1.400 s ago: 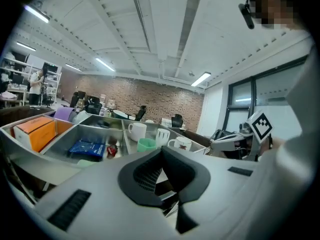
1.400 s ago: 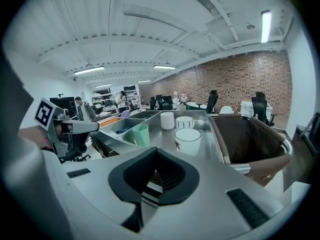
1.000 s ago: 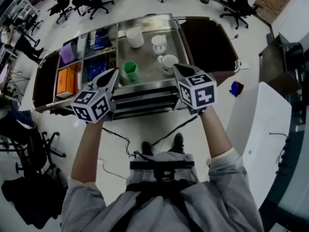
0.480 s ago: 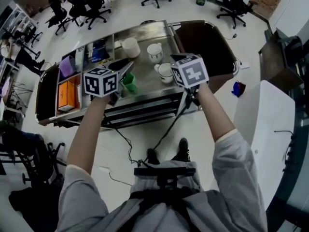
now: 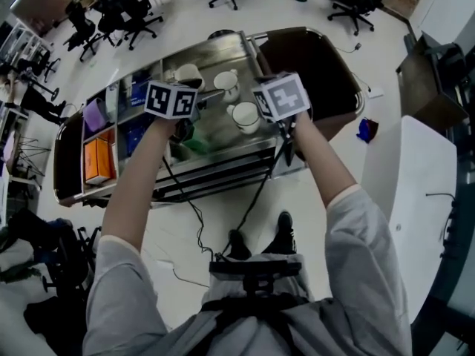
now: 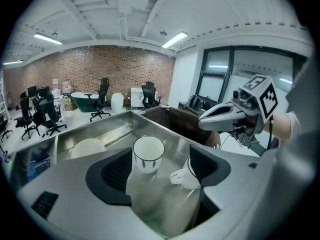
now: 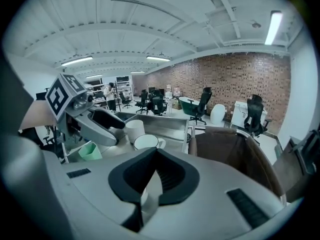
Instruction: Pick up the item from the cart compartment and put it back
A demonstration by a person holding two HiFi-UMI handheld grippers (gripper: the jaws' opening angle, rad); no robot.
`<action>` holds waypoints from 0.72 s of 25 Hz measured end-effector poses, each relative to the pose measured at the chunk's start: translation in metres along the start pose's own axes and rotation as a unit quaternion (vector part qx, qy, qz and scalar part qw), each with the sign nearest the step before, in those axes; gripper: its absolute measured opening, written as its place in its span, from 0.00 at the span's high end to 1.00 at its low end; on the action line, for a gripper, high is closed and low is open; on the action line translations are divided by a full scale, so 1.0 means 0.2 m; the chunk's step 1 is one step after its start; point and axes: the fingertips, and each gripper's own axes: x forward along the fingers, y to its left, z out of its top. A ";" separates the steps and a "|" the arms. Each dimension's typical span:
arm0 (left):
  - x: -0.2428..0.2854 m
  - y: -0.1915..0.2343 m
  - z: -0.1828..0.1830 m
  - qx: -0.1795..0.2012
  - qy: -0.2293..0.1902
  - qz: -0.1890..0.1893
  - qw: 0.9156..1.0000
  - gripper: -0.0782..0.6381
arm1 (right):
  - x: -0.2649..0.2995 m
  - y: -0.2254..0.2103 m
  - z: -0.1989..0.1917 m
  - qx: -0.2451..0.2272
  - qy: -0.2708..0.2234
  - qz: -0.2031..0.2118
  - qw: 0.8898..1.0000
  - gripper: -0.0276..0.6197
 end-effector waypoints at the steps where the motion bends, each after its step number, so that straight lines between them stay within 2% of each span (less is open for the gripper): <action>1: 0.04 0.00 0.00 0.002 0.010 -0.005 1.000 0.37 | 0.01 -0.01 0.00 0.004 -0.001 0.001 1.000 0.94; 12: 0.40 0.08 -0.06 0.020 0.096 -0.016 0.995 0.21 | 0.07 -0.06 0.02 0.015 -0.003 0.013 1.000 0.94; 18: 0.51 0.10 -0.08 0.027 0.121 -0.016 0.992 0.21 | 0.08 -0.08 0.04 0.017 -0.005 0.014 1.000 0.94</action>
